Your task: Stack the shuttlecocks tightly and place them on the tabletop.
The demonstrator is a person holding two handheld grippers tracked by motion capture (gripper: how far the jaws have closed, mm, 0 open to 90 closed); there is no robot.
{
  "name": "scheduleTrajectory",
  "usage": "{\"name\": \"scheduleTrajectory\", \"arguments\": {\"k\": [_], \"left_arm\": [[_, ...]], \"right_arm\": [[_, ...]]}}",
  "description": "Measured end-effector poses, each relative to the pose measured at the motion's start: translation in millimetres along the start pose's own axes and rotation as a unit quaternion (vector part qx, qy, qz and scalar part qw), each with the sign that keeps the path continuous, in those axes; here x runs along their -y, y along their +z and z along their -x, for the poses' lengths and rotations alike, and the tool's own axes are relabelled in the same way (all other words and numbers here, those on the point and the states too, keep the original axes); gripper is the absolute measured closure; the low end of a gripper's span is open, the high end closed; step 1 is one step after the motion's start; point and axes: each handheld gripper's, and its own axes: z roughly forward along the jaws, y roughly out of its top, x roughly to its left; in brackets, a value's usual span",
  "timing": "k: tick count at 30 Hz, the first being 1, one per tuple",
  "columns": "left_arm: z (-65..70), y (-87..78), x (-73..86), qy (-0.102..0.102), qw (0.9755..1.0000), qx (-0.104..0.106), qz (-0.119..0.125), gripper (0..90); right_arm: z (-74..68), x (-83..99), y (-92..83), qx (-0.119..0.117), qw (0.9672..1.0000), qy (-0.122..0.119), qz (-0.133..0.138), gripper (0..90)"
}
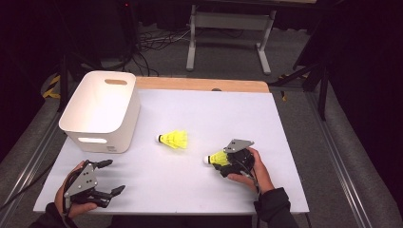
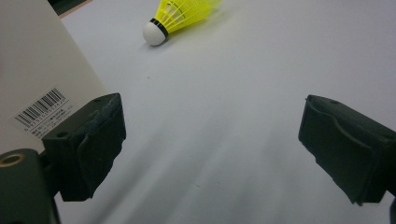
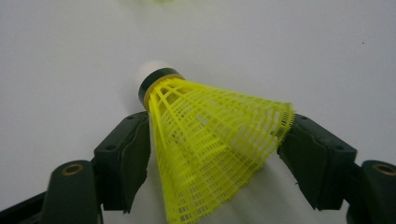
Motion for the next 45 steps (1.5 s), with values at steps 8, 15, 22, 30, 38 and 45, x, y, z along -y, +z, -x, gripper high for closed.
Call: {"name": "scheduleTrajectory", "arguments": {"k": [8, 15, 22, 30, 38, 45], "left_arm": [[0.4, -0.5, 0.0, 0.002, 1.0000, -0.001, 0.000, 8.4], [1.0, 0.2, -0.4, 0.004, 1.0000, -0.002, -0.003, 8.4], [1.0, 0.6, -0.4, 0.004, 1.0000, -0.001, -0.003, 8.4], [1.1, 1.2, -0.5, 0.004, 1.0000, -0.001, -0.004, 8.5], [1.3, 1.5, -0.4, 0.003, 1.0000, -0.001, -0.005, 8.4], [1.3, 1.4, -0.3, 0.003, 1.0000, -0.002, -0.005, 8.4]], "right_arm": [[-3.9, -1.7, -3.0, 0.013, 0.9999, -0.008, 0.003, 21.7], [-5.0, 2.7, -14.5, 0.020, 0.9996, -0.008, 0.016, 20.0], [-5.6, 10.3, -28.2, 0.033, 0.9990, -0.010, 0.029, 20.1], [-16.3, 19.8, -47.4, 0.068, 0.9941, -0.024, 0.080, 18.4], [-32.0, 30.4, -57.8, 0.106, 0.9860, -0.036, 0.124, 15.2], [-39.9, 40.7, -62.5, 0.125, 0.9790, -0.026, 0.159, 12.9]]}}
